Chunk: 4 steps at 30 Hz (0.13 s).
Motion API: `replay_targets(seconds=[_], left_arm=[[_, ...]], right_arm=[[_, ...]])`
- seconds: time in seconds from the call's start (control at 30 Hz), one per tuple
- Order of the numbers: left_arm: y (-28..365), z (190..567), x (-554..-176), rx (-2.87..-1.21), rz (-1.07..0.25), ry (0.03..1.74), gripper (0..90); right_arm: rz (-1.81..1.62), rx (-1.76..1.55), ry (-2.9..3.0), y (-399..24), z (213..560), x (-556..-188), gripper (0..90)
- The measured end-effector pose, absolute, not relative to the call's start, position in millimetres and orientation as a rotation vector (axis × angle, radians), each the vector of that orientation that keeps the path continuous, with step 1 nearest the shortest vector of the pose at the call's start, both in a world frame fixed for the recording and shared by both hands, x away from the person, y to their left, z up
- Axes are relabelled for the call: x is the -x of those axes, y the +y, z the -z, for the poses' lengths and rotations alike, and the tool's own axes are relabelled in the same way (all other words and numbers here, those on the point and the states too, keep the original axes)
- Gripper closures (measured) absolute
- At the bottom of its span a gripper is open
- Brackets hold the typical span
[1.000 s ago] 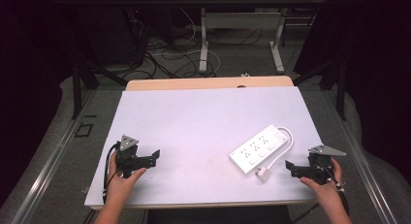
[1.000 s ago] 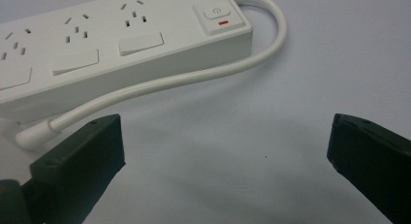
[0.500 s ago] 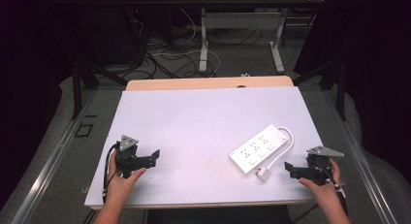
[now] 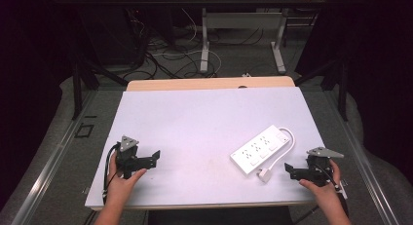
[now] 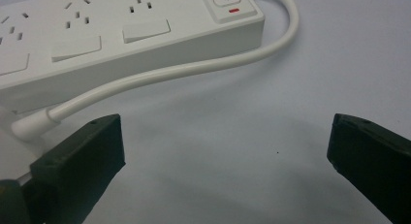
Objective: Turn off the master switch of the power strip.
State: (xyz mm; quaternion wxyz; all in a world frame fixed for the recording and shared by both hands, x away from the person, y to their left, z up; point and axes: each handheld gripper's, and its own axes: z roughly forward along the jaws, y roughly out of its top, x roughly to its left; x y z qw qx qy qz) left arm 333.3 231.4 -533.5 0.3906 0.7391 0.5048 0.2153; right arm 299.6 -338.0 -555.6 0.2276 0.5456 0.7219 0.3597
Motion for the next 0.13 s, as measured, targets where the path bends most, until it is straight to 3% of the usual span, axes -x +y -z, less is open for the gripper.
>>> replay_targets(seconds=[0.13], left_arm=[[230.8, 533.6, -333.4, -1.873, -0.542, 1.287, 1.9]], right_arm=[[-0.99, -1.495, 1.992, -339.6, 555.9, -299.8, 0.0]])
